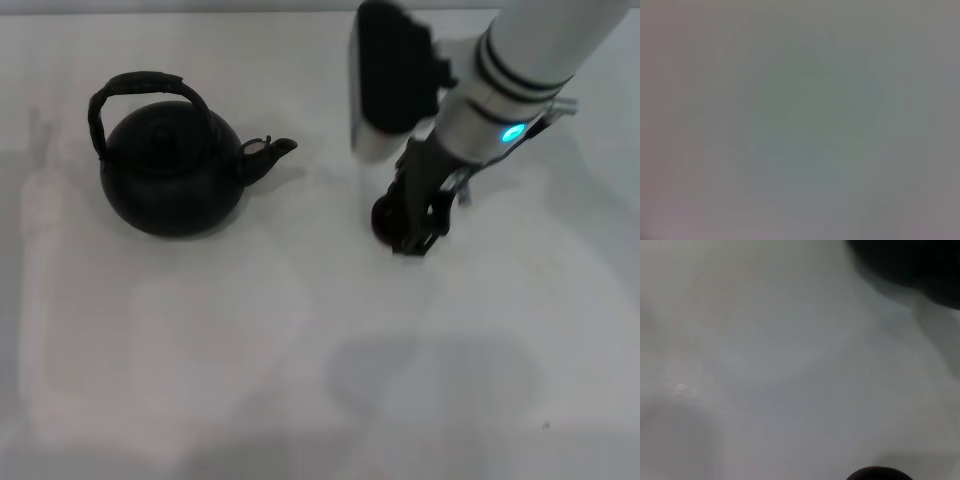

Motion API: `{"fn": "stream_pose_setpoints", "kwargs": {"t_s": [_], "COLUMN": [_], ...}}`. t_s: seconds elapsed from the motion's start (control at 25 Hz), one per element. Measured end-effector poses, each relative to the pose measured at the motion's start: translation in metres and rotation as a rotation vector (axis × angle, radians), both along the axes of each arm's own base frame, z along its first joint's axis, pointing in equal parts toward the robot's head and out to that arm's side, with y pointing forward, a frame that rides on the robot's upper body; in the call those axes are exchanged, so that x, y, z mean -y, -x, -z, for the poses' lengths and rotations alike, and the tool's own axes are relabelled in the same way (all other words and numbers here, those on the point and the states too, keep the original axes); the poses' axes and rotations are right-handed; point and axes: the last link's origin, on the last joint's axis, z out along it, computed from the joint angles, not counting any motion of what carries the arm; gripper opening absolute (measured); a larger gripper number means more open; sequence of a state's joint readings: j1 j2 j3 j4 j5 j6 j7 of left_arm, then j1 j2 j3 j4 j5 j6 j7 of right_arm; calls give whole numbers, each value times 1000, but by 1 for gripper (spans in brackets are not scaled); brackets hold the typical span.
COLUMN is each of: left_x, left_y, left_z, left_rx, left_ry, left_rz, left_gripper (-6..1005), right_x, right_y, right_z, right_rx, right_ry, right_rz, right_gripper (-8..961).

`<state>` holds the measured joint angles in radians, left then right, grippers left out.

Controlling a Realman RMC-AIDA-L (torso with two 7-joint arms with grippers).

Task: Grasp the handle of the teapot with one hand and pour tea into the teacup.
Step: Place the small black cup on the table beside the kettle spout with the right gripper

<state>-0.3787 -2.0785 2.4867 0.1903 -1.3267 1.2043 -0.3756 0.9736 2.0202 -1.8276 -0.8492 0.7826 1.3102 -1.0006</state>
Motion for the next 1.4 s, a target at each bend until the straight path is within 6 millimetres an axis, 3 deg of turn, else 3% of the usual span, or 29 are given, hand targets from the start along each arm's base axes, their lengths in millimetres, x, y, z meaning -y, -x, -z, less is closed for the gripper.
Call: {"fn": "stream_pose_setpoints", "kwargs": {"t_s": [0.12, 0.44, 1.4], "left_x": [-1, -4, -1], "left_y": [0, -1, 1], "left_z": [-1, -2, -1], "left_rx": [-9, -12, -15], "left_ry": [1, 0, 8], "left_rz": [-1, 5, 4], "left_gripper": [847, 847, 847], "right_x": [9, 10, 19], "right_y": [4, 14, 8], "right_z": [11, 20, 31], "right_rx": [23, 7, 19], "right_ry": [36, 38, 97], "right_rz": [-47, -115, -180], "right_gripper": [728, 727, 728]}}
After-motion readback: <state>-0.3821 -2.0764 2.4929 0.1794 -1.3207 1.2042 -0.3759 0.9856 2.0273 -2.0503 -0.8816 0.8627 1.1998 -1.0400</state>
